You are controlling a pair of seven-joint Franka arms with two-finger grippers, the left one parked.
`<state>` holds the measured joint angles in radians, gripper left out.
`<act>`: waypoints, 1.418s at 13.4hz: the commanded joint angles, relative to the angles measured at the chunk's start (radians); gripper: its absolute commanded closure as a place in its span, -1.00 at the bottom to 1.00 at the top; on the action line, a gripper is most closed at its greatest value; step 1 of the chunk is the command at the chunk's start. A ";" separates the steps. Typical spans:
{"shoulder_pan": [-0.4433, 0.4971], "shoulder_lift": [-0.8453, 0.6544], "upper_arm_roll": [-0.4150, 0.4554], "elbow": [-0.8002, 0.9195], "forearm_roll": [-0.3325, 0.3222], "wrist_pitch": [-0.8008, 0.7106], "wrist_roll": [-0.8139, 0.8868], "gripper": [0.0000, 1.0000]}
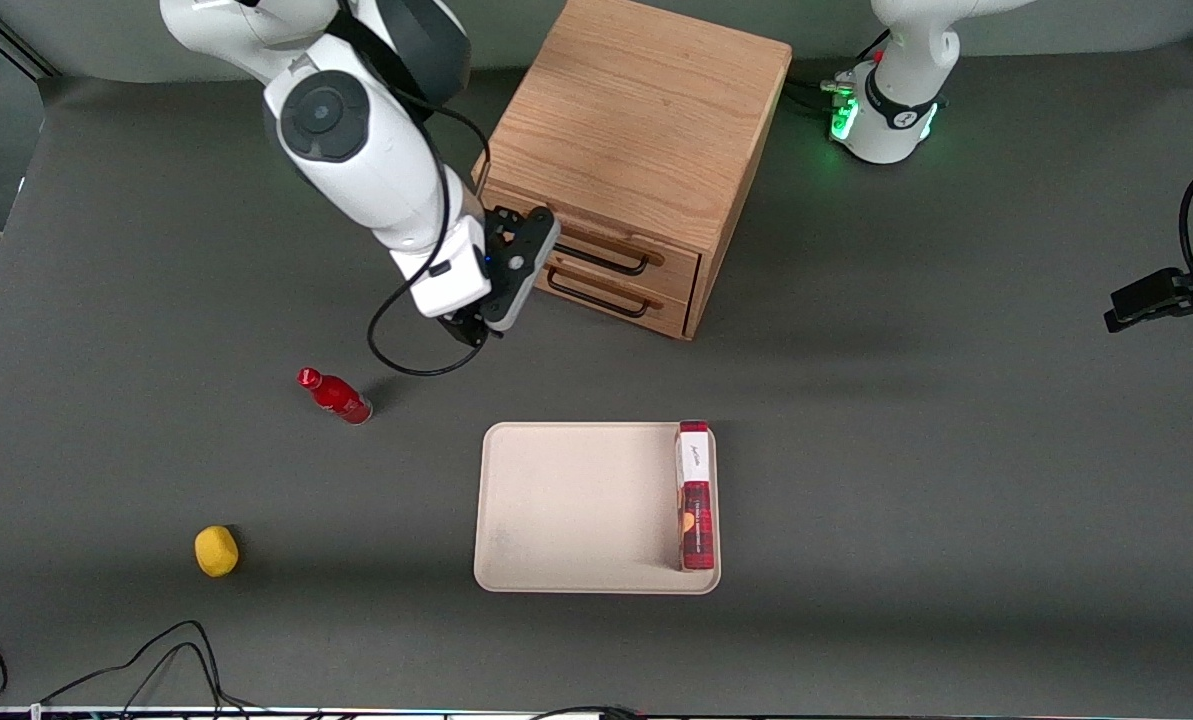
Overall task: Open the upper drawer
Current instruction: 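Lower the open right gripper around the upper drawer's black handle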
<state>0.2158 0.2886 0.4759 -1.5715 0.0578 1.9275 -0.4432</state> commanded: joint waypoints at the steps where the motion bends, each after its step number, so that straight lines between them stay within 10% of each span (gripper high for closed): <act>1: 0.031 0.024 -0.003 -0.007 -0.018 0.047 0.029 -1.00; 19: 0.069 0.058 0.016 -0.107 0.074 0.082 0.081 -1.00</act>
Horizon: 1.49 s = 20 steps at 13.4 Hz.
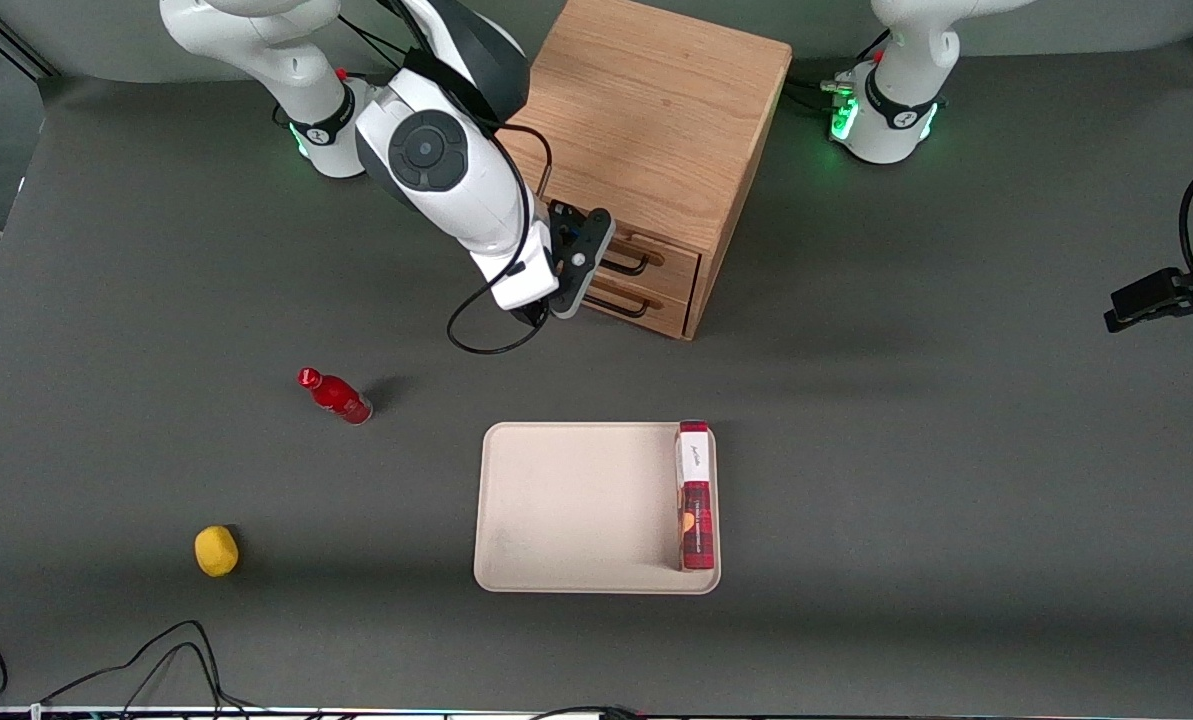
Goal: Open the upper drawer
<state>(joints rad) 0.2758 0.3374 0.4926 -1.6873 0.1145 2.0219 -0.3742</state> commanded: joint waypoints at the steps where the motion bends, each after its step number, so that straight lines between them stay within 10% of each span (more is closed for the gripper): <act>1: 0.010 0.011 0.000 0.009 0.017 -0.011 0.012 -1.00; 20: 0.010 0.088 0.011 0.021 -0.035 0.043 -0.002 -1.00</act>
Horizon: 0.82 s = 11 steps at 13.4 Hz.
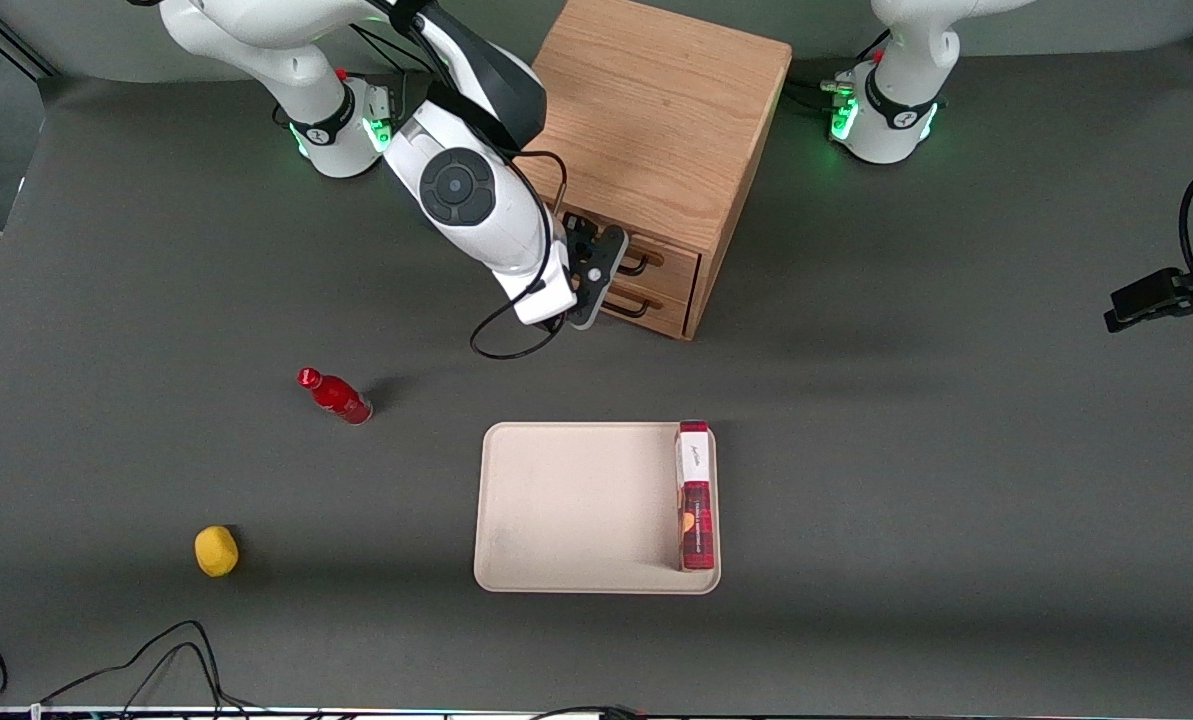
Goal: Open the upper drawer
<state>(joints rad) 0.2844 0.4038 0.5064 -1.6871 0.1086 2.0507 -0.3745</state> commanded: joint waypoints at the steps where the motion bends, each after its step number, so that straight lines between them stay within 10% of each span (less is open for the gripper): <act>1: -0.002 0.021 -0.003 0.023 -0.032 0.016 -0.001 -1.00; 11: -0.013 0.039 -0.017 0.052 -0.049 0.014 -0.055 -1.00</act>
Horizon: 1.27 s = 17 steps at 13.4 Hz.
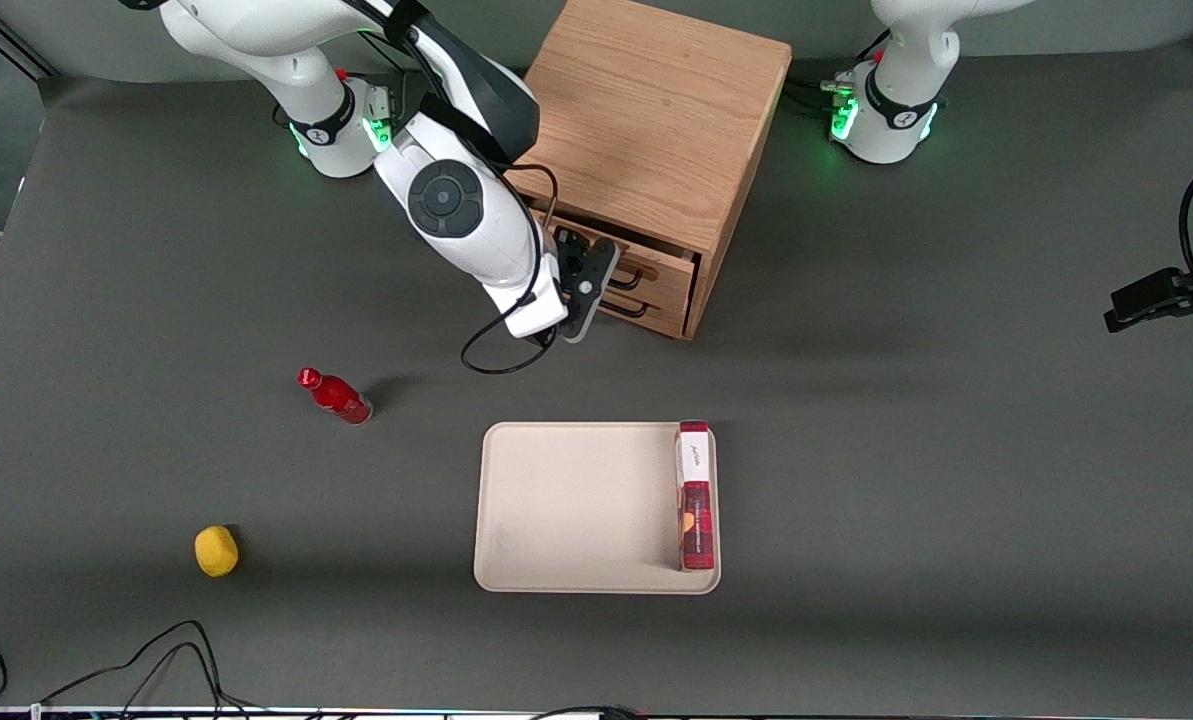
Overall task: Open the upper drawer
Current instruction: 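Pull the upper drawer outward from the cabinet with the right gripper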
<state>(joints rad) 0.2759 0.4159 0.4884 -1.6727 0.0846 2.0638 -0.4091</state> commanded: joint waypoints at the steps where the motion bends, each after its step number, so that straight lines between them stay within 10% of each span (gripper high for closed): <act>1: -0.009 0.037 0.001 0.045 -0.025 0.001 -0.037 -1.00; 17: -0.061 0.104 -0.011 0.159 -0.057 -0.001 -0.112 -1.00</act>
<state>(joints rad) 0.2205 0.4860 0.4722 -1.5596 0.0427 2.0643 -0.4927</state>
